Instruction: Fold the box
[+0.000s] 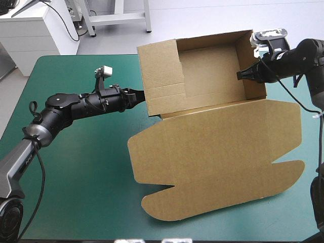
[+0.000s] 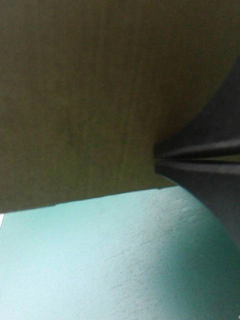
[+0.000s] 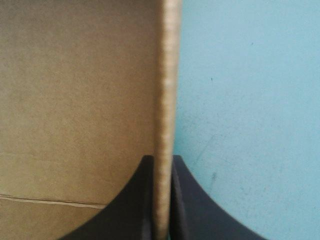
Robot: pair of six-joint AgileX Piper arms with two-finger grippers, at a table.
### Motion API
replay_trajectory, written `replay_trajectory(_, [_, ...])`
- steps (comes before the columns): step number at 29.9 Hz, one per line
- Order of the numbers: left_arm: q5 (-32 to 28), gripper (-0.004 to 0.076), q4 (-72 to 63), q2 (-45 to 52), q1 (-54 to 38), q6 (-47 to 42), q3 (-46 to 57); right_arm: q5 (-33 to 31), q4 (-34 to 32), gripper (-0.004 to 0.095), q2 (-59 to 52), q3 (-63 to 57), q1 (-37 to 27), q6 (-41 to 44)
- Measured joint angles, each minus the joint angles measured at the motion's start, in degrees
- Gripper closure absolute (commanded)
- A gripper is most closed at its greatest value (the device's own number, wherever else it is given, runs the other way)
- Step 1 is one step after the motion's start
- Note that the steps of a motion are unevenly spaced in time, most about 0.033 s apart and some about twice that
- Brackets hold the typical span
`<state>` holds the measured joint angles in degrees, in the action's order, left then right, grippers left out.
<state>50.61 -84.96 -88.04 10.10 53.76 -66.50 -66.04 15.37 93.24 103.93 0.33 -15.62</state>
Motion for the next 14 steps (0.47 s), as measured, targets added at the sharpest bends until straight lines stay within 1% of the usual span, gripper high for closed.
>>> replay_trajectory(5, [1.6, 0.0723, -0.2, 0.0, 0.0, 0.2, -0.8, 0.1, -1.1, 0.0925, 1.2, 0.0, 0.0, 0.9])
replay_trajectory(8, [1.9, 0.0657, -0.2, 0.1, 0.0, 0.3, -1.9, 0.5, -2.2, 0.0925, 1.5, 0.0, 0.0, 1.3])
replay_trajectory(9, [2.1, 0.0612, -0.3, 0.1, 0.0, 0.3, -2.3, 0.5, -2.4, 0.0925, 1.5, 0.0, 0.0, 1.4])
replay_trajectory(10, [2.2, 0.0545, -0.3, 0.1, 0.0, 0.3, -2.8, 0.8, -2.5, 0.0925, 1.5, 0.0, 0.0, 1.5])
replay_trajectory(11, [2.4, 0.0493, -0.3, 0.1, 0.0, 0.3, -3.3, 0.8, -2.5, 0.0925, 1.5, 0.0, 0.0, 1.6])
replay_trajectory(13, [3.2, 0.0354, -0.1, 0.1, 0.0, 0.3, -3.8, 0.8, -2.6, 0.0925, 1.6, 0.0, 0.0, 1.6])
replay_trajectory(14, [3.7, 0.0253, 0.0, 0.1, 0.0, 0.3, -4.0, 0.8, -2.6, 0.0922, 1.7, 0.0, 0.0, 1.7])
